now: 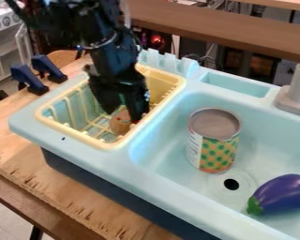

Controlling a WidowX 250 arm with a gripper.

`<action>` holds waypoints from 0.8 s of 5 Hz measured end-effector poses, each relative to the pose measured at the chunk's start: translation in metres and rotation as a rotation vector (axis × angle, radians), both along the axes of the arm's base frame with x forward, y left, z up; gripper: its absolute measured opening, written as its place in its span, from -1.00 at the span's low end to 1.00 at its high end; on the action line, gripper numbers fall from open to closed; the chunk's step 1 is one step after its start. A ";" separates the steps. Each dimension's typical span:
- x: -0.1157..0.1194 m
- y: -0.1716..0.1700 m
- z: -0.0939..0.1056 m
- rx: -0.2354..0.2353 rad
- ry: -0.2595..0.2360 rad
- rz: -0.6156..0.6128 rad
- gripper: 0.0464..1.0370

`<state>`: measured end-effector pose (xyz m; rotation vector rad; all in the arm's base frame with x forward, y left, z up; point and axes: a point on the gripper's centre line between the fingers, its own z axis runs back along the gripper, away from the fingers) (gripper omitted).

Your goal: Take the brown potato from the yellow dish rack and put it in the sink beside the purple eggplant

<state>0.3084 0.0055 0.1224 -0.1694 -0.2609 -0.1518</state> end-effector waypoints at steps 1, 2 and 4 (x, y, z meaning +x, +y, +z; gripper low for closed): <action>0.004 -0.006 -0.005 -0.002 0.024 -0.008 0.93; 0.000 -0.004 -0.007 -0.002 0.057 0.018 0.93; -0.019 0.008 -0.020 -0.073 0.108 0.082 0.44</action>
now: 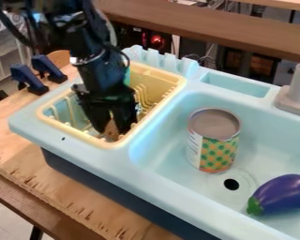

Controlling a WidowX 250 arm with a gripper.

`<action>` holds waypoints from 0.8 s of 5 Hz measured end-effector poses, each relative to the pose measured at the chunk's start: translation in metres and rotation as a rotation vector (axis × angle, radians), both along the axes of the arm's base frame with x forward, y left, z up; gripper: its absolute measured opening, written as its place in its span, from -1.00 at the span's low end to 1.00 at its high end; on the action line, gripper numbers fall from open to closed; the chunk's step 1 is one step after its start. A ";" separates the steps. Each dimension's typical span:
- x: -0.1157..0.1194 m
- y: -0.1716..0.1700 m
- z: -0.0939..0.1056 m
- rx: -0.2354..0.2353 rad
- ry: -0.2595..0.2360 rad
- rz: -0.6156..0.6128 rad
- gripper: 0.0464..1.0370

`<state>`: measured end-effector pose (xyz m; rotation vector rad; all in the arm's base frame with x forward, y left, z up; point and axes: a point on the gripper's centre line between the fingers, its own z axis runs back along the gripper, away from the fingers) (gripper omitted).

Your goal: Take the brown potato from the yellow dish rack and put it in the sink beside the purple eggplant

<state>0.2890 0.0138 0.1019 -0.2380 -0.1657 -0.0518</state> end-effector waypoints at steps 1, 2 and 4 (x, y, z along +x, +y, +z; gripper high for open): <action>-0.006 0.003 0.000 -0.038 -0.016 0.015 0.20; -0.006 0.004 0.001 -0.047 -0.026 -0.002 0.08; 0.008 -0.005 0.061 0.009 -0.129 -0.094 0.08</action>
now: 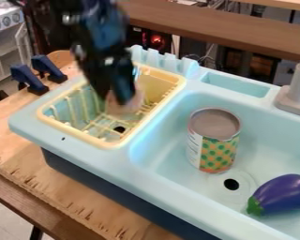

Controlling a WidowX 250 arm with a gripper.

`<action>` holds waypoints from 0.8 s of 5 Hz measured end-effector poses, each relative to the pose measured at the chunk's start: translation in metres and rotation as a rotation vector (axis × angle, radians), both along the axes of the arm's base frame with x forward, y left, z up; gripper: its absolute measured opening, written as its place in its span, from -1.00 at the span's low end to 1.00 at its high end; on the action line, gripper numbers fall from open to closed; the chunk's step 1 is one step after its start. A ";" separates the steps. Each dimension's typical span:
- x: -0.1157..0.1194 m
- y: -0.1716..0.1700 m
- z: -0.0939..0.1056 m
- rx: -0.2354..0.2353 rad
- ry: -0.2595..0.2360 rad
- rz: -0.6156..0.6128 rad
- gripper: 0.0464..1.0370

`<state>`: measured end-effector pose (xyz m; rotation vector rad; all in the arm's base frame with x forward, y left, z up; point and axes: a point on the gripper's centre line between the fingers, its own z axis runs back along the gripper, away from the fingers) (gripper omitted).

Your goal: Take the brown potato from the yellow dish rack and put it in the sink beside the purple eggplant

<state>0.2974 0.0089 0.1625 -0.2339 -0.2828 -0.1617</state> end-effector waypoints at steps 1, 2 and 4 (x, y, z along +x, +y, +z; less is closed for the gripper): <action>0.004 -0.010 0.037 0.054 -0.010 -0.028 0.08; 0.001 -0.035 0.062 0.056 -0.003 -0.109 0.08; -0.005 -0.128 0.039 -0.108 0.192 -0.502 0.08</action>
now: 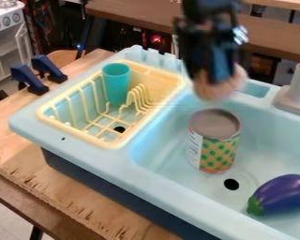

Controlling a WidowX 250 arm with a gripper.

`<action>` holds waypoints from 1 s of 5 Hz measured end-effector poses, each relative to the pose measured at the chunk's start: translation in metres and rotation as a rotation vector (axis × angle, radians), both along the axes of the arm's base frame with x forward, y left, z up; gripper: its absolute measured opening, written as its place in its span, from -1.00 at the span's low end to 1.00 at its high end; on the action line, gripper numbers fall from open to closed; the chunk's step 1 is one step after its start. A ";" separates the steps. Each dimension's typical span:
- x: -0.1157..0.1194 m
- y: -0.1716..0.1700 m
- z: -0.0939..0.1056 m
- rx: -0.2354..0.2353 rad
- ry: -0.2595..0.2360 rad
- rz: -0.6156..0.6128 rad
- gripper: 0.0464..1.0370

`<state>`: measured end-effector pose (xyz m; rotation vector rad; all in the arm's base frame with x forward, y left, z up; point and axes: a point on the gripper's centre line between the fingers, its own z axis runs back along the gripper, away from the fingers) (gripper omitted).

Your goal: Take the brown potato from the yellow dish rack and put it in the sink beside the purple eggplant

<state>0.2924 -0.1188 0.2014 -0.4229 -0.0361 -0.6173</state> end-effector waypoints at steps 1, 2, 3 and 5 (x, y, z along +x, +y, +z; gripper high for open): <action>-0.011 -0.045 -0.024 0.054 0.131 -0.086 0.08; -0.030 -0.079 -0.040 0.106 0.185 -0.154 0.08; -0.038 -0.086 -0.055 0.171 0.242 -0.163 0.08; -0.041 -0.066 -0.054 0.279 0.273 -0.042 0.08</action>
